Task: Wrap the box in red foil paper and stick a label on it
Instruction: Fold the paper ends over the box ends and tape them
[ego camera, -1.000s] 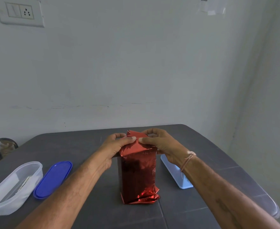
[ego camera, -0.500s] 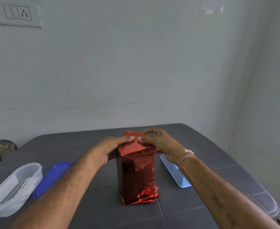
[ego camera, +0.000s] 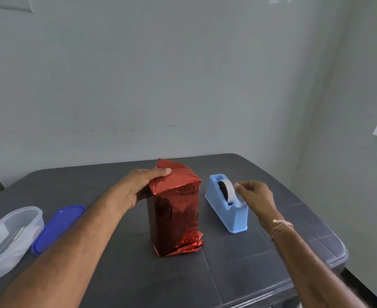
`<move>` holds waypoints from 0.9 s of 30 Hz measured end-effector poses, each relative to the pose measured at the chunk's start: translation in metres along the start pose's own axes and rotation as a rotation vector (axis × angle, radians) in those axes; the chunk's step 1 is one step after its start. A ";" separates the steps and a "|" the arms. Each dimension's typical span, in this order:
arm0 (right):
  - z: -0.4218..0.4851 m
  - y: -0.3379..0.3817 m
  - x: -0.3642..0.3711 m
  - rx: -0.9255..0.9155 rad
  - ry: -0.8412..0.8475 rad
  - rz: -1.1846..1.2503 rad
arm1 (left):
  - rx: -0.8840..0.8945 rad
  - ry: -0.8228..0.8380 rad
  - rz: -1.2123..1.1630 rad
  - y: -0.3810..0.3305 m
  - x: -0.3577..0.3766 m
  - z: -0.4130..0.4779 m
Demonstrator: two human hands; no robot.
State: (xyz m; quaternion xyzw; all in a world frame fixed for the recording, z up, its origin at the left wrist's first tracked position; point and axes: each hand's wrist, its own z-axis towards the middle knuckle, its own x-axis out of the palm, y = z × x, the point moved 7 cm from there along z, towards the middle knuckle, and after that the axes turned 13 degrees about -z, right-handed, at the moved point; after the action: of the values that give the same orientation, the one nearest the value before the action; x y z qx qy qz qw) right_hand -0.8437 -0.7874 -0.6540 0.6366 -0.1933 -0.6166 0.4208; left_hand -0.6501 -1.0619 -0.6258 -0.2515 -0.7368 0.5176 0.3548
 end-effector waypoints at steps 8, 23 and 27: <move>0.003 -0.046 0.011 0.175 0.297 -0.029 | -0.014 0.010 0.006 0.006 0.008 -0.003; 0.004 -0.046 0.017 0.374 0.395 0.262 | -0.010 -0.010 0.012 0.003 0.007 -0.010; -0.004 -0.053 0.017 0.396 0.358 0.315 | -0.013 -0.004 0.001 0.003 0.008 -0.012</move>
State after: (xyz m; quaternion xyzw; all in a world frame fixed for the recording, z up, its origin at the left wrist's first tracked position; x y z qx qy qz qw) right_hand -0.8517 -0.7688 -0.7061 0.7669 -0.3288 -0.3722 0.4064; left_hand -0.6456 -1.0482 -0.6243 -0.2531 -0.7407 0.5134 0.3517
